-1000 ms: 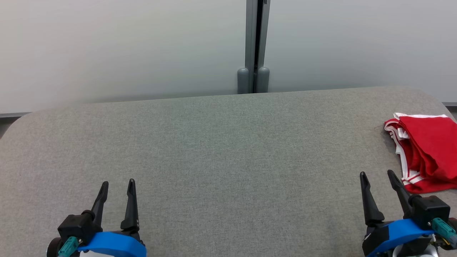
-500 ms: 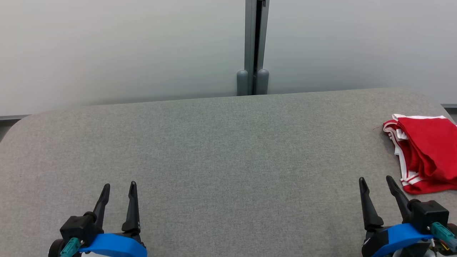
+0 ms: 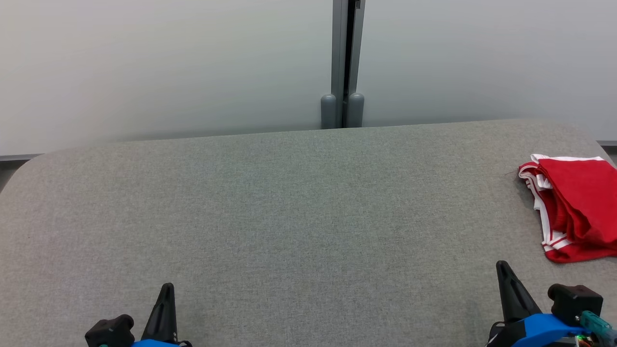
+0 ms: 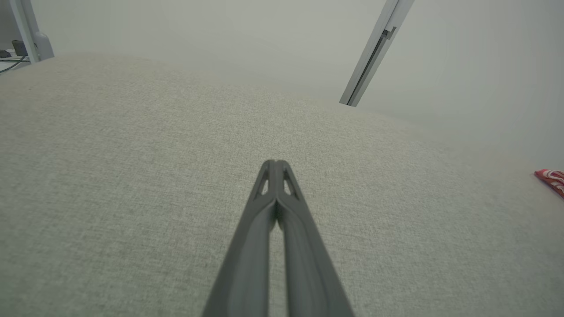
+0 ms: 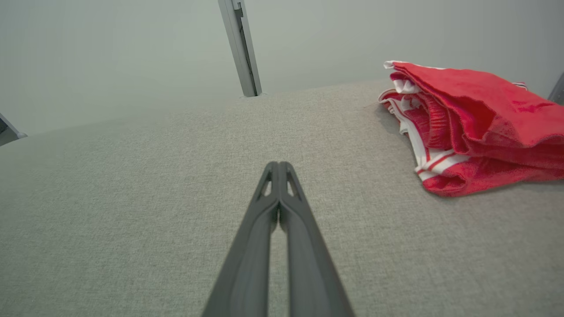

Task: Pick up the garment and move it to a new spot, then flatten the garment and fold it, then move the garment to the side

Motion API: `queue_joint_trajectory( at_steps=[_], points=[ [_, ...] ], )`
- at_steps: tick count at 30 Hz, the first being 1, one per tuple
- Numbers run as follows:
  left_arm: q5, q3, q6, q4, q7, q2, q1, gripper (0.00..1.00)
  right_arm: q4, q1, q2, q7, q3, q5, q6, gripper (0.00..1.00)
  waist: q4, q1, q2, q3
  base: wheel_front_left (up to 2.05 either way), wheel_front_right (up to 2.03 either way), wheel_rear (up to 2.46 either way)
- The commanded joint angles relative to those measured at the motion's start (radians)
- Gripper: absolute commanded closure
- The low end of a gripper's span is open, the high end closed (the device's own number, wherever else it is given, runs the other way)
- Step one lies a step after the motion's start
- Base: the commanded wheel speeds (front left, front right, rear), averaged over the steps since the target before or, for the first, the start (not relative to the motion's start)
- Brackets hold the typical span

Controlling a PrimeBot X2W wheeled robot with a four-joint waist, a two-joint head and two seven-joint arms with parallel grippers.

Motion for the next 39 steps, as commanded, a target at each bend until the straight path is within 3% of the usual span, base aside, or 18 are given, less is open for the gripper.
queue_joint_trajectory(
  at_steps=[1,39],
  points=[
    [-0.051,0.014,-0.001,-0.024,0.011,0.004,-0.023,1.00,-0.015,-0.020,-0.003,0.008,-0.003,0.061,0.000,1.00,0.001,0.0000,-0.0001,0.000,0.00,0.00,0.00],
    [-0.574,0.092,-0.004,-0.107,0.158,-0.019,-0.070,1.00,-0.022,-0.065,-0.007,0.096,-0.006,0.676,0.000,1.00,0.011,0.0000,-0.0001,0.003,0.00,0.00,0.00]
  ],
)
